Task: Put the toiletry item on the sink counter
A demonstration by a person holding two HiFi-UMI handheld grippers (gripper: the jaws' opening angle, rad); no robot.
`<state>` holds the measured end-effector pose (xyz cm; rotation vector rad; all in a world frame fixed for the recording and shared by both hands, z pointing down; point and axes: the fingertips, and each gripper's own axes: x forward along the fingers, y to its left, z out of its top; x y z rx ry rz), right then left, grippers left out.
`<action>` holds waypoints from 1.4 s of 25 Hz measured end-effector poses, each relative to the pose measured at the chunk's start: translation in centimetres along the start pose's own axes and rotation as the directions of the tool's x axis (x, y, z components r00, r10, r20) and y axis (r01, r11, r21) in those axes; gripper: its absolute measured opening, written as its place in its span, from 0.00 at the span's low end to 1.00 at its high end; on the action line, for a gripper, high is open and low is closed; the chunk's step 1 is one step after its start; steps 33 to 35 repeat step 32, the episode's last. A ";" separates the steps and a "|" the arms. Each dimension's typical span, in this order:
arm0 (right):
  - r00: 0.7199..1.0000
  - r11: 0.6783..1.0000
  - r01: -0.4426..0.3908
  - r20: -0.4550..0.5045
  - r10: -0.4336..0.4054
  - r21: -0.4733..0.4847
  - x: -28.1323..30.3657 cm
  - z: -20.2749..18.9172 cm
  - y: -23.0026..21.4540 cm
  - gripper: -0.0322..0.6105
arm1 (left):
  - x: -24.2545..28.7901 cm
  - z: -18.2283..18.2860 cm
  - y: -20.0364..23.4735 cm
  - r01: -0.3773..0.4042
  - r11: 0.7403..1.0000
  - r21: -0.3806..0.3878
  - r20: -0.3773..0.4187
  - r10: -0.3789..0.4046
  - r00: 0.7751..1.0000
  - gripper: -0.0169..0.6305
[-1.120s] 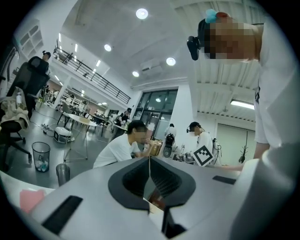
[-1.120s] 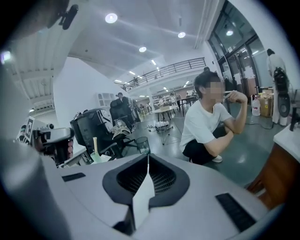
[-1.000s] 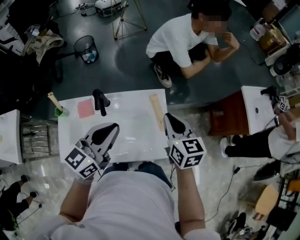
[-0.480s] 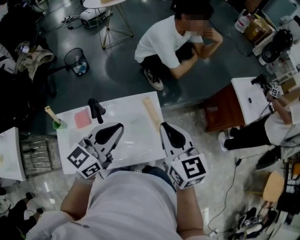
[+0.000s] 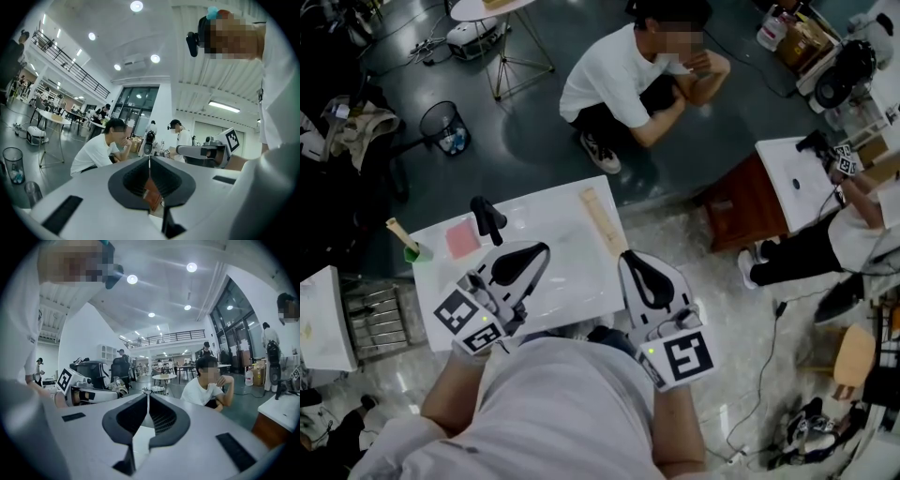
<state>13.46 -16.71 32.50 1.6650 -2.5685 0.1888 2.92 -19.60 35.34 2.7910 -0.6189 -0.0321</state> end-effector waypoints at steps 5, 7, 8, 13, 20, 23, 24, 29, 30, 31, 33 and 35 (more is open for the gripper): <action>1.000 1.000 0.014 0.024 -0.014 -0.004 -0.5 0.6 0.4 0.09 | 0.0 -0.3 -0.7 0.015 1.000 0.007 -0.009 -0.015 1.000 0.05; 1.000 1.000 0.014 0.023 -0.014 0.002 -0.7 0.5 0.4 0.09 | 0.0 -0.2 -0.9 0.019 1.000 0.007 -0.006 -0.019 1.000 0.05; 1.000 1.000 0.013 0.023 -0.013 0.008 -0.8 0.3 0.4 0.09 | 0.0 -0.2 -1.1 0.021 1.000 0.007 -0.005 -0.021 1.000 0.05; 1.000 1.000 0.019 0.003 -0.019 0.001 -1.4 -0.8 0.1 0.09 | -0.2 -0.2 -1.8 0.025 1.000 0.013 -0.001 -0.025 1.000 0.05; 1.000 1.000 0.024 -0.007 -0.024 0.005 -1.9 -1.4 -0.5 0.09 | -0.2 -0.2 -2.1 0.020 1.000 0.022 -0.002 -0.020 1.000 0.05; 0.999 1.000 0.015 -0.029 -0.015 -0.011 -2.4 -2.1 -0.6 0.09 | -0.2 -0.2 -2.5 0.022 0.999 0.023 0.000 -0.022 1.000 0.05; 1.000 1.000 0.017 -0.025 -0.017 -0.005 -2.4 -2.1 -0.5 0.09 | -0.2 -0.3 -2.6 0.022 0.999 0.024 -0.001 -0.022 1.000 0.05; 1.000 1.000 0.013 -0.023 -0.013 -0.008 -2.7 -2.3 -0.6 0.09 | -0.2 -0.5 -2.9 0.017 1.000 0.025 -0.002 -0.017 1.000 0.05; 1.000 1.000 0.013 -0.026 -0.013 -0.008 -2.7 -2.4 -0.7 0.09 | -0.2 -0.4 -2.9 0.016 1.000 0.025 -0.001 -0.016 1.000 0.05; 0.999 1.000 0.013 -0.029 -0.014 -0.009 -2.7 -2.5 -0.7 0.09 | -0.1 -0.4 -2.9 0.015 1.000 0.024 0.001 -0.015 1.000 0.05; 0.999 1.000 0.014 -0.034 -0.014 -0.011 -2.7 -2.7 -0.8 0.09 | -0.1 -0.4 -2.9 0.014 1.000 0.023 0.002 -0.014 1.000 0.05; 0.999 1.000 0.014 -0.034 -0.014 -0.011 -2.7 -2.7 -0.8 0.09 | -0.1 -0.4 -2.9 0.014 1.000 0.023 0.002 -0.014 1.000 0.05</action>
